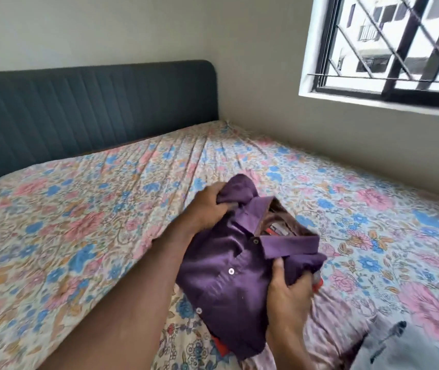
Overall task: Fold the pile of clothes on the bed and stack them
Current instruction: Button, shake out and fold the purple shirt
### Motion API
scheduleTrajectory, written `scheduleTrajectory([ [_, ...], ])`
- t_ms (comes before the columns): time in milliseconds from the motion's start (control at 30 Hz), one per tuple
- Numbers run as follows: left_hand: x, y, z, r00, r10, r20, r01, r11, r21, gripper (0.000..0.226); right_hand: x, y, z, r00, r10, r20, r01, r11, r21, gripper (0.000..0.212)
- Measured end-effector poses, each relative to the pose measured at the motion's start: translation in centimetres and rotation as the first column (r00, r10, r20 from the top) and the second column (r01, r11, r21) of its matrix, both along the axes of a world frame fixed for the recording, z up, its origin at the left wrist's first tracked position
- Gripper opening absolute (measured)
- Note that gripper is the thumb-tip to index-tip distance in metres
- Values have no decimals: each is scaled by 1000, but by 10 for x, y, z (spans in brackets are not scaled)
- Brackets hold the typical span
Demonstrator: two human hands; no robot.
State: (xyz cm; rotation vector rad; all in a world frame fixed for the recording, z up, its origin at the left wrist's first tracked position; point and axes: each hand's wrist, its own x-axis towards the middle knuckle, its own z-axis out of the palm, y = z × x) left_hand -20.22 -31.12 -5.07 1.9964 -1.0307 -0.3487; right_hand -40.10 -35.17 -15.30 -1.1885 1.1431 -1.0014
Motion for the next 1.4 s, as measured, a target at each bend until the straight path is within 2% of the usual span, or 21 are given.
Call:
scheduleTrajectory([
  [67,-6,-5,-33,1000,-3,-23,7,985,174,77,-5,-3,-15,996,55,-65,-52,997,50,55],
  [100,-9,-5,-47,1000,6,-10,-4,971,239,82,-6,-4,-21,994,69,-81,-64,996,61,55],
  [167,-11,-6,-71,1000,18,12,-20,955,297,68,-3,-4,-34,995,46,-85,-42,998,54,65],
  [267,-12,-7,-84,995,92,25,-95,963,253,47,3,1,-40,993,4,-120,1,999,41,83],
  [367,-8,-2,-87,989,109,99,-134,946,294,48,8,3,-43,993,-49,-111,46,999,-29,85],
  [467,-19,1,-79,979,93,181,-158,905,394,42,7,6,-42,992,-63,-109,59,997,-42,72],
  [567,-43,10,-65,967,73,245,-172,894,413,51,4,10,-38,993,-50,-104,46,998,-46,66],
  [700,-72,37,-65,958,51,284,-162,909,384,56,-1,9,-35,986,-12,-167,9,1000,-22,41],
  [833,-104,87,-73,945,37,326,-125,959,254,52,-14,19,-23,979,79,-186,-74,997,35,42],
  [933,-127,131,-78,946,61,317,-99,989,107,38,-33,50,-24,965,174,-198,-166,984,61,37],
  [1033,-143,173,-80,943,131,306,-154,987,53,27,-55,110,-35,951,232,-204,-242,970,-23,55],
  [1133,-158,218,-77,956,173,237,-196,978,76,25,-65,168,-40,910,347,-226,-370,927,-67,72],
  [1233,-165,268,-70,943,256,211,-282,954,100,17,-55,215,-38,839,497,-221,-517,855,-44,76],
  [1300,-167,308,-68,910,349,221,-380,918,112,18,-46,247,-37,765,609,-210,-632,772,-65,73],
  [1400,-172,367,-70,864,456,213,-488,863,129,20,-33,292,-35,633,731,-255,-772,621,-137,53],
])
